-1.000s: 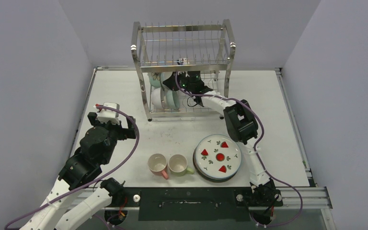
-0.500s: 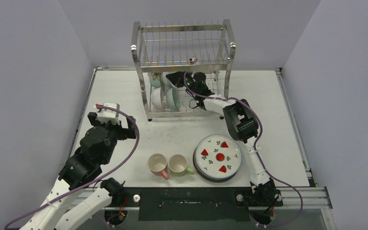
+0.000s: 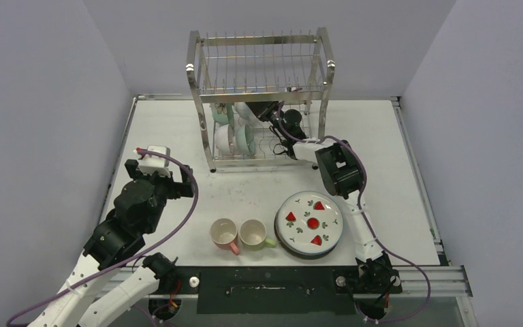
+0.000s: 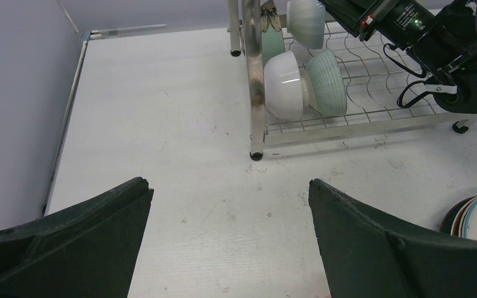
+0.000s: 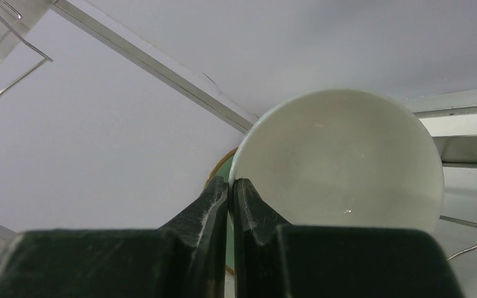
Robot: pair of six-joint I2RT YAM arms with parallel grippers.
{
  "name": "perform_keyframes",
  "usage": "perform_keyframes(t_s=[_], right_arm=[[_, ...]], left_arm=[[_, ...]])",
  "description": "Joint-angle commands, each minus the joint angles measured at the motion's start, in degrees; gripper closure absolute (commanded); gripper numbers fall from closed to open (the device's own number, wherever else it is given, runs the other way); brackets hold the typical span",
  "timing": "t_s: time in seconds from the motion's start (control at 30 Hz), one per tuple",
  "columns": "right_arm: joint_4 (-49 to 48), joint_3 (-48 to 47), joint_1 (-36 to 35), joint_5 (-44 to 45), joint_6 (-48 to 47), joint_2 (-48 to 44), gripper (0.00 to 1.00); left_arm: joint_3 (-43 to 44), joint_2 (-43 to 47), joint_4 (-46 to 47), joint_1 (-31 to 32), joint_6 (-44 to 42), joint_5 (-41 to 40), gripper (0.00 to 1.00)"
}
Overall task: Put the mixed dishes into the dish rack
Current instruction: Insert the bowl into the dish rack.
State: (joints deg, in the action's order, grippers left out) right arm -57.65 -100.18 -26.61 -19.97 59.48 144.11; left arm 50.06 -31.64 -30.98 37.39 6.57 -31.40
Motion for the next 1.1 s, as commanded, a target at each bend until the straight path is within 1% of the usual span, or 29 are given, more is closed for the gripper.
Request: perform_keyframes(t_s=[0.0,0.2,0.6,1.07], right_arm=[[-11.57,-2.83,0.02,0.46,5.99,0.13,1.0],[-15.95,-2.75,0.01,0.45,9.88,0.82,1.0],[-18.68,-1.32,-0.38,0.55,13.31,2.28,1.0],[-15.32,0.15,-0.53,-0.34,13.48,2.67,1.0]], left_arm=[[0.3,-0.36,2.48,-0.3,-0.68,0.39,0.03],[0.3,-0.49,2.5,-0.41,-0.66,0.56,0.03],[0.32,-0.88,2.46,-0.47,-0.59,0.9,0.03],[0.34,-0.99,2.5,-0.56,-0.59,0.98,0.03]])
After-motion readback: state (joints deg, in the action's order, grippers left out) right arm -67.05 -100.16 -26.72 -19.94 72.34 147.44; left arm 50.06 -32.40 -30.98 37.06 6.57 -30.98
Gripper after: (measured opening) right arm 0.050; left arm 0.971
